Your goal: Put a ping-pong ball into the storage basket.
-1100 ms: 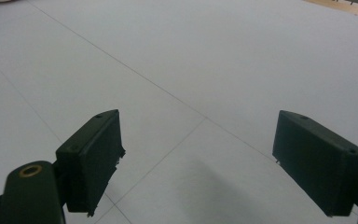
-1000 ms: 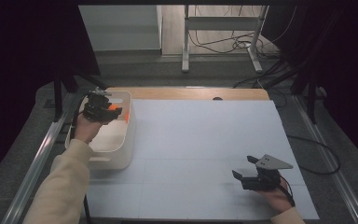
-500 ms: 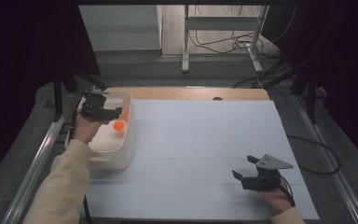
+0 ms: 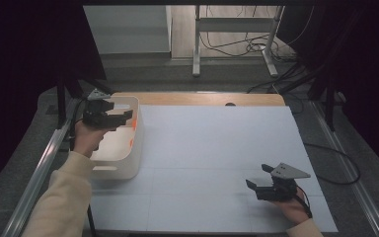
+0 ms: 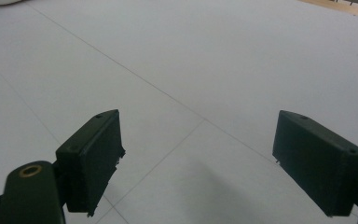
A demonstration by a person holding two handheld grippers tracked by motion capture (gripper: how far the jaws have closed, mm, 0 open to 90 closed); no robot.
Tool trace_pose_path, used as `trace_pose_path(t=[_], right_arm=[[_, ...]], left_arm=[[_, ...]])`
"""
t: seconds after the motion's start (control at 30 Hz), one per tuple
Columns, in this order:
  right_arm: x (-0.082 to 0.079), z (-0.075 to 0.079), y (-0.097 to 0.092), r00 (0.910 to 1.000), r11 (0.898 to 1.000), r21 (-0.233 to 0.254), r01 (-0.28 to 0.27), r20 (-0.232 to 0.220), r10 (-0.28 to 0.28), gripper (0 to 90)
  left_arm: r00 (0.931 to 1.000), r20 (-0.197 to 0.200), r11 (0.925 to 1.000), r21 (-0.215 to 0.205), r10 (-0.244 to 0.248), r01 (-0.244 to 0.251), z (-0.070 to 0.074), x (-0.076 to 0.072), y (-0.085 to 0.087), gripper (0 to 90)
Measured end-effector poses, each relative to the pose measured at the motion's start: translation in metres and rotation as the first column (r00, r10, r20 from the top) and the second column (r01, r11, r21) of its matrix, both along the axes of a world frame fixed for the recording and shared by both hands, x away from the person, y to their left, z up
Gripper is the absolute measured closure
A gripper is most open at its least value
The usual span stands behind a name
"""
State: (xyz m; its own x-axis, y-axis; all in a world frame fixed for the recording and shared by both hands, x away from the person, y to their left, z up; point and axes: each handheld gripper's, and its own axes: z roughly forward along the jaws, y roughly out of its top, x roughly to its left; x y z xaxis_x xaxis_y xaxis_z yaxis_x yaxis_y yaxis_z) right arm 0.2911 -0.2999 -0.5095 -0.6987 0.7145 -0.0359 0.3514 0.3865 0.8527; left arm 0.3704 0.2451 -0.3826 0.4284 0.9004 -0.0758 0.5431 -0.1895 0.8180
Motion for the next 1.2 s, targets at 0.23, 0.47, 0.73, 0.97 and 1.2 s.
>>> trace_pose_path(t=[0.23,0.47,0.73,0.97,1.2], right_arm=[[-0.001,0.000,-0.002,1.0000,1.000,0.008,-0.001,-0.004,0.001,16.1],[-0.003,-0.001,-0.006,0.9999,1.000,0.016,0.012,-0.008,-0.012,16.1],[-0.003,0.000,-0.005,0.9999,1.000,0.013,0.012,-0.005,-0.012,16.1],[-0.003,0.000,-0.005,0.9999,1.000,0.009,0.011,-0.005,-0.011,16.1],[-0.004,0.001,-0.004,1.0000,1.000,0.006,0.007,0.000,-0.007,16.2]], left_arm=[[0.9964,0.045,0.9959,-0.052,-0.072,0.075,0.008,-0.016,-0.012,21.7],[0.9897,0.067,0.9880,-0.080,-0.126,0.132,0.011,-0.026,-0.021,21.8],[0.9761,0.089,0.9721,-0.110,-0.198,0.207,0.007,-0.041,-0.039,21.9],[0.9609,0.109,0.9560,-0.122,-0.254,0.267,0.001,-0.057,-0.055,22.1],[0.9354,0.135,0.9318,-0.120,-0.327,0.343,0.000,-0.074,-0.078,22.0]])
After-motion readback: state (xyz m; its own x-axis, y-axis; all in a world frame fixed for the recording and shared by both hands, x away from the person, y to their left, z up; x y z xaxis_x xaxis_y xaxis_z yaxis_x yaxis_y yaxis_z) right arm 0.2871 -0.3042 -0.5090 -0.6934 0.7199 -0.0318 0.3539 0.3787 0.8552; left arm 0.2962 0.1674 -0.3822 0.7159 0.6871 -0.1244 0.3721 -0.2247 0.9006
